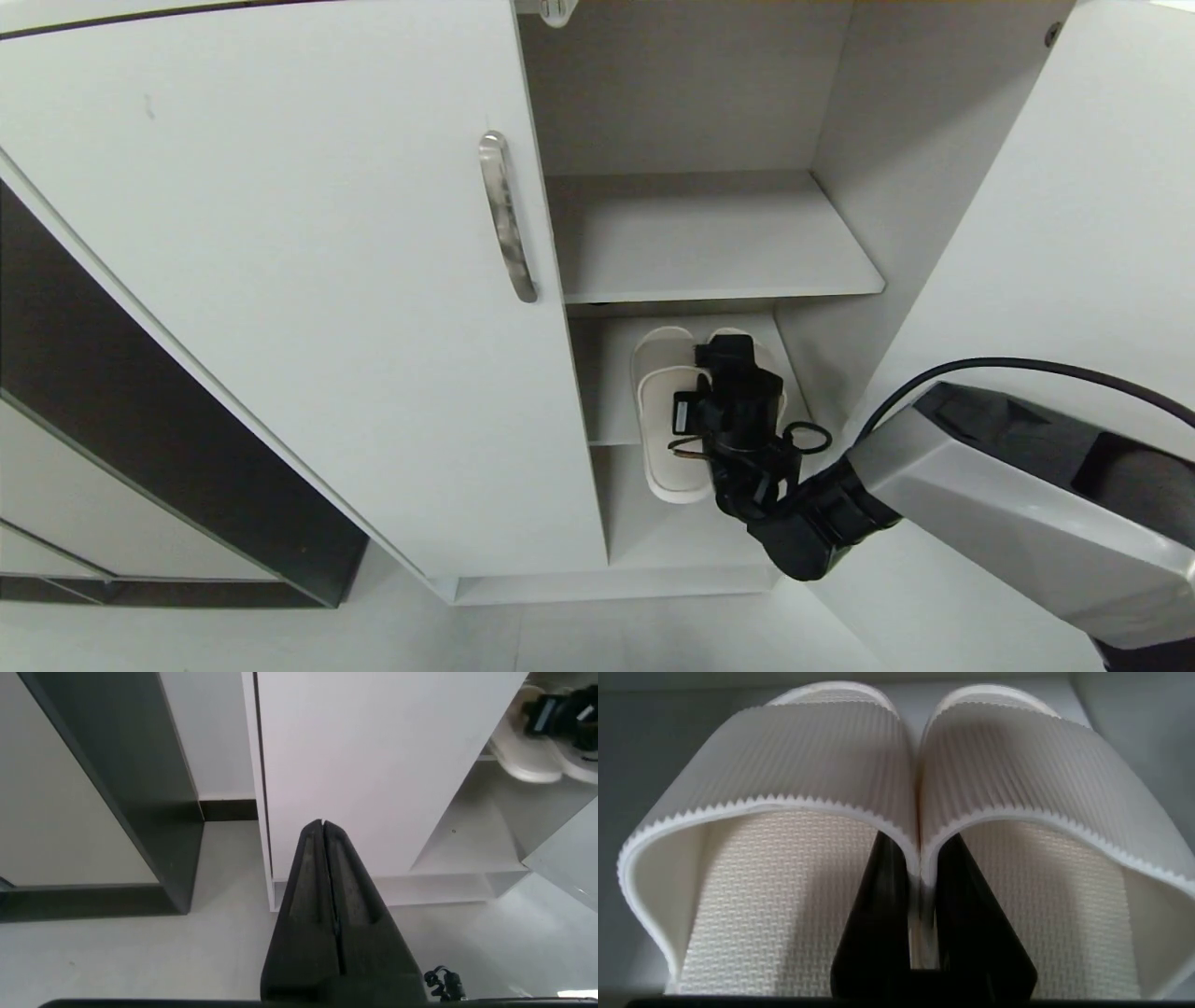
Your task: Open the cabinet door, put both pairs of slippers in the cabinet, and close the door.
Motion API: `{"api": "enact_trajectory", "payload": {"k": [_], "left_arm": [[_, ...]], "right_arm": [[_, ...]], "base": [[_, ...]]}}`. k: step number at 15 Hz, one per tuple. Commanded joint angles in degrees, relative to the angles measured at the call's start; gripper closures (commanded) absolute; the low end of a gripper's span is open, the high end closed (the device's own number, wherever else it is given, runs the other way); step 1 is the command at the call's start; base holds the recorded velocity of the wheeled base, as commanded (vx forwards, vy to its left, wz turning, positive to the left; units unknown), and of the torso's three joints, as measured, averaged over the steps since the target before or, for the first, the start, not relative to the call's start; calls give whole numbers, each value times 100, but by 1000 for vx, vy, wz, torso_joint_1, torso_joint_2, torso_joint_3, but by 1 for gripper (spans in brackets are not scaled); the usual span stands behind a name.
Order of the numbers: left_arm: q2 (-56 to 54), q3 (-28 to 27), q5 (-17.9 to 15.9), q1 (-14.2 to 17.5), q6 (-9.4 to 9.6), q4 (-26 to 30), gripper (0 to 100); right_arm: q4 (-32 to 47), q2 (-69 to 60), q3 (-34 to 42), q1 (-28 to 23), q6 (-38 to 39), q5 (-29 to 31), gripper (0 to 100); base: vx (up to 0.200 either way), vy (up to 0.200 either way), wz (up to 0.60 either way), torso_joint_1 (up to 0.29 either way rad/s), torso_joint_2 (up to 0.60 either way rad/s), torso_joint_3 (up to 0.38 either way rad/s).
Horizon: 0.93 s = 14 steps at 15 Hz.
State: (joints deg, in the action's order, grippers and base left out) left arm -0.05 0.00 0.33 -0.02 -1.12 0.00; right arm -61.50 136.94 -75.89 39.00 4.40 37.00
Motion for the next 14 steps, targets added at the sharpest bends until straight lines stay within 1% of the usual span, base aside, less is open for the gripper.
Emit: {"api": "enact_trajectory", "payload": {"k": [1,4,7,14], "left_arm": [[14,0,2,2,-2,0,100],[5,0,2,-6,-11,0,100],[5,0,2,2,-2,0,100],[5,0,2,2,-11,0,100]], "right_arm": [[393,202,-735,-77,-1,0,100],[701,360,-1218,-147,-1,-8,100],[771,509,-1464,-226,-18,-88,100],[771,624,-1482,-261,-18,-131,100]], "base": [[0,0,0,0,0,0],[0,0,0,0,0,0],[0,0,0,0,0,0],[0,0,0,0,0,0]]}}
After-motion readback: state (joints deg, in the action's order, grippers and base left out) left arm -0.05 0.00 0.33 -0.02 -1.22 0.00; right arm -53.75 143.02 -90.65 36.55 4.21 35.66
